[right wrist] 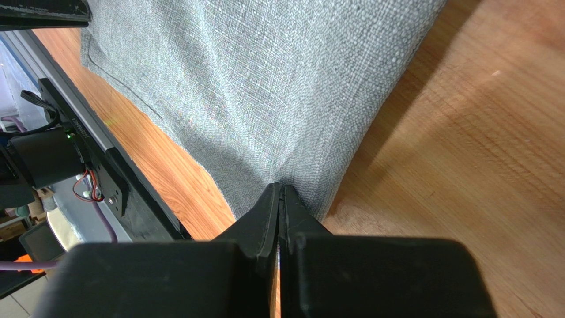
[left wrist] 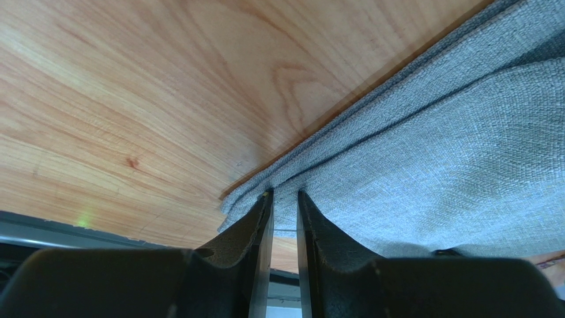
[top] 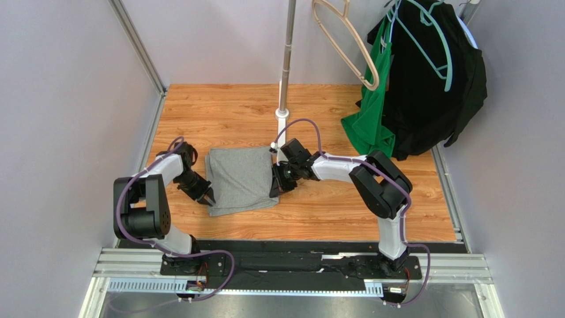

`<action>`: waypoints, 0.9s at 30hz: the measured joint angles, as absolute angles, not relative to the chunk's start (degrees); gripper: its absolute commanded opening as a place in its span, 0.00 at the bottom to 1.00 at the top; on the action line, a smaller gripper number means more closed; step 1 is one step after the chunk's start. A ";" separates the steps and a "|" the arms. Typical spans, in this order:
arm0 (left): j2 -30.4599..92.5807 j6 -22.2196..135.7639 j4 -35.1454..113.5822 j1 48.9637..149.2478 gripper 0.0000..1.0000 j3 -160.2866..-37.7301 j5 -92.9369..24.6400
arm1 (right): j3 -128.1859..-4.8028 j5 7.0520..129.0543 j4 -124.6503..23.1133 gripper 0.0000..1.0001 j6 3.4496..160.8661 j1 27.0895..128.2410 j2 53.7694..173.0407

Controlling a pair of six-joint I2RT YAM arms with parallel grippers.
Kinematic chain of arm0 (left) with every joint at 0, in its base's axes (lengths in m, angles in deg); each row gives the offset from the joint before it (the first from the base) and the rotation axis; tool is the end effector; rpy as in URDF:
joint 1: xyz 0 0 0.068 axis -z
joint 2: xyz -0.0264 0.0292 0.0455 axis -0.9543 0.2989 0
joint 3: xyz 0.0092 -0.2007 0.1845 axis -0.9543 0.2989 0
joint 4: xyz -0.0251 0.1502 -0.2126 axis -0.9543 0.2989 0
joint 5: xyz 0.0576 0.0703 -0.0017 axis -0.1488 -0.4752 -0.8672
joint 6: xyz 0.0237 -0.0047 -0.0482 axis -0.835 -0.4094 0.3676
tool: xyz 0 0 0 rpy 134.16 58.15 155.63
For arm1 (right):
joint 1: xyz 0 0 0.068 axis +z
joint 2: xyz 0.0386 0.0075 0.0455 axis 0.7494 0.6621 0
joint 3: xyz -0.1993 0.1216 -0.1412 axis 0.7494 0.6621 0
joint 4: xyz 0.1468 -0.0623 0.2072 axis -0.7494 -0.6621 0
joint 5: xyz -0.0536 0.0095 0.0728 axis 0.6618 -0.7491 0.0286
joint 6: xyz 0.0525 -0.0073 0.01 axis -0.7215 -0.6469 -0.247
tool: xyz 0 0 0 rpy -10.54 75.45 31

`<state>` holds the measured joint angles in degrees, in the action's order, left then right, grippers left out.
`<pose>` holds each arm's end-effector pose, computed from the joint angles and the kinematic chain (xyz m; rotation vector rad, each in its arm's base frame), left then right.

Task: Fold the napkin into a case and place the utensils inside
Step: Smooth out the lower triangle-folded napkin at the center of the board.

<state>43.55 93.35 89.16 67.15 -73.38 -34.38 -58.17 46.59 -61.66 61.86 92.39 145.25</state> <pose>0.2348 0.0175 0.1512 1.3952 -2.7645 0.2106 0.2723 0.2855 0.1353 -0.6135 2.7107 1.0607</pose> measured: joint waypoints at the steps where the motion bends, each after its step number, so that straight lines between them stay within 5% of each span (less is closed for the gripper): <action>1: 43.44 93.27 89.53 67.17 0.28 -73.38 -34.49 | -58.17 46.61 -61.66 0.00 61.86 92.39 145.25; 11: 35.99 92.46 91.30 67.28 0.36 -72.68 -34.77 | -57.91 46.42 -61.13 0.00 61.86 92.39 145.25; 27: 38.15 92.61 89.33 67.28 0.34 -68.82 -34.20 | -57.27 46.13 -60.17 0.00 61.84 92.39 145.05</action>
